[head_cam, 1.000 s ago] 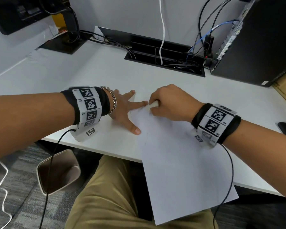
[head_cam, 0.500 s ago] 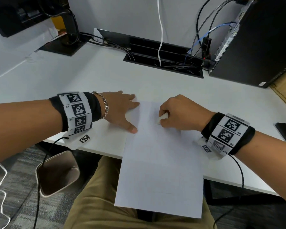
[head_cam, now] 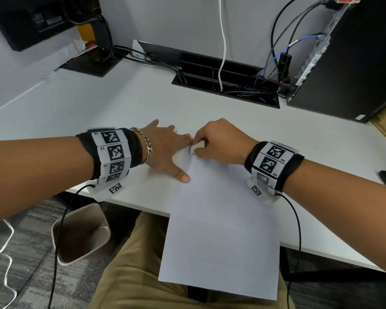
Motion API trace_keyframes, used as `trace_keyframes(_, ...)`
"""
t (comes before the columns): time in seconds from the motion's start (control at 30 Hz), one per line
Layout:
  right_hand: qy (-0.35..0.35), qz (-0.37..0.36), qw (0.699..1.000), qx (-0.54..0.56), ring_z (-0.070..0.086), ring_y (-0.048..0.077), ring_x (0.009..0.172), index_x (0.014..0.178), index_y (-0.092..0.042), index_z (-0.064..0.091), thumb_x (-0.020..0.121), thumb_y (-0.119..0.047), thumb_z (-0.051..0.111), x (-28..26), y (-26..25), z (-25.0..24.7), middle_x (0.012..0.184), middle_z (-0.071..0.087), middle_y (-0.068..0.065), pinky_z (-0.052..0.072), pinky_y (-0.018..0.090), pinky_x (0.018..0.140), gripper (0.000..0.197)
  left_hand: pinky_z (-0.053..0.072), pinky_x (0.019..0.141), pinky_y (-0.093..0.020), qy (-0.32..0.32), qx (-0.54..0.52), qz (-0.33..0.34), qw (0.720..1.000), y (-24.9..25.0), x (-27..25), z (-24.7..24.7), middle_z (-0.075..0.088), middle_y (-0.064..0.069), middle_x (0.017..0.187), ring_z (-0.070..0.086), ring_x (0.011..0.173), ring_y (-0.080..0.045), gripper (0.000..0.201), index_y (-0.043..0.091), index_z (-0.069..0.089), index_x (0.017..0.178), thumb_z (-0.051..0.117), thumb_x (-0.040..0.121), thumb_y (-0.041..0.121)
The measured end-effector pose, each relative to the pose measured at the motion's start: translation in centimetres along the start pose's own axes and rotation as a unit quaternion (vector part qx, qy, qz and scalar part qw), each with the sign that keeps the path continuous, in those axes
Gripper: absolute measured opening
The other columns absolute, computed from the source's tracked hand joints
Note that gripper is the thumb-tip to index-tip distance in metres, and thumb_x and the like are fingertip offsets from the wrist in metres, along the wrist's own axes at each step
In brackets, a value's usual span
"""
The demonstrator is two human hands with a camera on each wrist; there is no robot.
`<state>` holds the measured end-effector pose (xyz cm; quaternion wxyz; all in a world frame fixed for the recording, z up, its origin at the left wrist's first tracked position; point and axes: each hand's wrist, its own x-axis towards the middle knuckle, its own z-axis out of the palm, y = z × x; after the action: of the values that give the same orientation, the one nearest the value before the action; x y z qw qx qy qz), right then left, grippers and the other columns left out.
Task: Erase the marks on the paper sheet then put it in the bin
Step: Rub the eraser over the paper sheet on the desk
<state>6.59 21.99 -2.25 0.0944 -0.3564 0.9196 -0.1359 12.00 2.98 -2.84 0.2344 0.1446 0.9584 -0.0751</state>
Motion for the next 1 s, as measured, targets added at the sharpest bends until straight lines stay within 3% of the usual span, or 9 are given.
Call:
trace_keyframes(0.13, -0.006, -0.013, 1.0, -0.001, 0.064, 0.011, 0.076, 0.099, -0.027, 0.077, 0.085, -0.034, 0.071, -0.45, -0.25, 0.36, 0.077, 0.068, -0.009, 0.058, 0.038, 0.073, 0.017, -0.004, 0.126, -0.064, 0.002, -0.008, 0.007, 1.0, -0.16, 0.13, 0.17, 0.0, 0.018, 0.174, 0.001, 0.162, -0.029, 0.123, 0.041, -0.004, 0.166, 0.045, 0.07, 0.101)
trace_keyframes(0.27, -0.027, -0.041, 0.999, -0.006, 0.06, 0.004, 0.077, 0.103, -0.028, 0.078, 0.085, -0.036, 0.073, -0.65, -0.31, 0.02, 0.083, 0.068, -0.01, 0.054, 0.03, 0.075, 0.02, -0.002, 0.125, -0.066, 0.008, -0.011, 0.009, 1.0, -0.32, 0.21, 0.4, 0.001, 0.019, 0.174, 0.002, 0.162, -0.029, 0.121, 0.042, -0.002, 0.166, 0.045, 0.071, 0.101)
trace_keyframes(0.43, 0.013, -0.014, 0.999, -0.028, 0.061, 0.014, 0.076, 0.099, -0.028, 0.078, 0.084, -0.036, 0.071, 0.1, -0.17, 0.33, 0.078, 0.066, -0.009, 0.057, 0.039, 0.073, 0.019, -0.002, 0.125, -0.065, 0.009, -0.017, 0.007, 1.0, -0.38, 0.2, 0.49, 0.003, 0.019, 0.174, 0.004, 0.162, -0.029, 0.124, 0.04, -0.005, 0.166, 0.045, 0.07, 0.101)
trace_keyframes(0.57, -0.038, -0.066, 0.996, -0.037, 0.057, 0.005, 0.075, 0.103, -0.029, 0.078, 0.084, -0.033, 0.072, -0.5, -0.66, -0.07, 0.082, 0.066, -0.012, 0.053, 0.029, 0.072, 0.02, -0.002, 0.125, -0.067, 0.014, -0.022, 0.011, 1.0, -0.39, 0.13, 0.51, 0.011, 0.02, 0.173, 0.006, 0.162, -0.03, 0.121, 0.042, 0.002, 0.166, 0.047, 0.07, 0.101)
trace_keyframes(0.73, -0.006, -0.041, 0.997, -0.069, 0.062, 0.018, 0.085, 0.104, -0.028, 0.078, 0.084, -0.036, 0.069, 0.14, -0.5, -0.05, 0.087, 0.066, -0.007, 0.056, 0.038, 0.073, 0.023, 0.0, 0.125, -0.066, 0.012, -0.02, 0.008, 1.0, -0.44, 0.26, 0.67, 0.01, 0.019, 0.173, 0.007, 0.162, -0.029, 0.126, 0.042, -0.004, 0.166, 0.043, 0.067, 0.103)
trace_keyframes(0.9, -0.036, -0.066, 0.996, -0.057, 0.058, 0.009, 0.076, 0.102, -0.03, 0.078, 0.082, -0.033, 0.07, -0.48, -0.71, 0.21, 0.08, 0.064, -0.011, 0.056, 0.037, 0.072, 0.022, -0.002, 0.125, -0.067, 0.01, -0.024, 0.008, 1.0, -0.52, 0.19, 0.67, 0.007, 0.021, 0.173, 0.005, 0.162, -0.029, 0.121, 0.045, 0.0, 0.165, 0.044, 0.068, 0.103)
trace_keyframes(1.0, -0.035, -0.06, 0.995, -0.076, 0.061, 0.013, 0.081, 0.104, -0.031, 0.079, 0.083, -0.038, 0.069, -0.16, -0.57, -0.39, 0.084, 0.068, -0.01, 0.057, 0.039, 0.073, 0.024, 0.0, 0.124, -0.068, 0.01, -0.02, 0.012, 1.0, -0.56, 0.3, 0.64, 0.004, 0.021, 0.173, 0.007, 0.162, -0.03, 0.124, 0.045, -0.002, 0.165, 0.041, 0.065, 0.105)
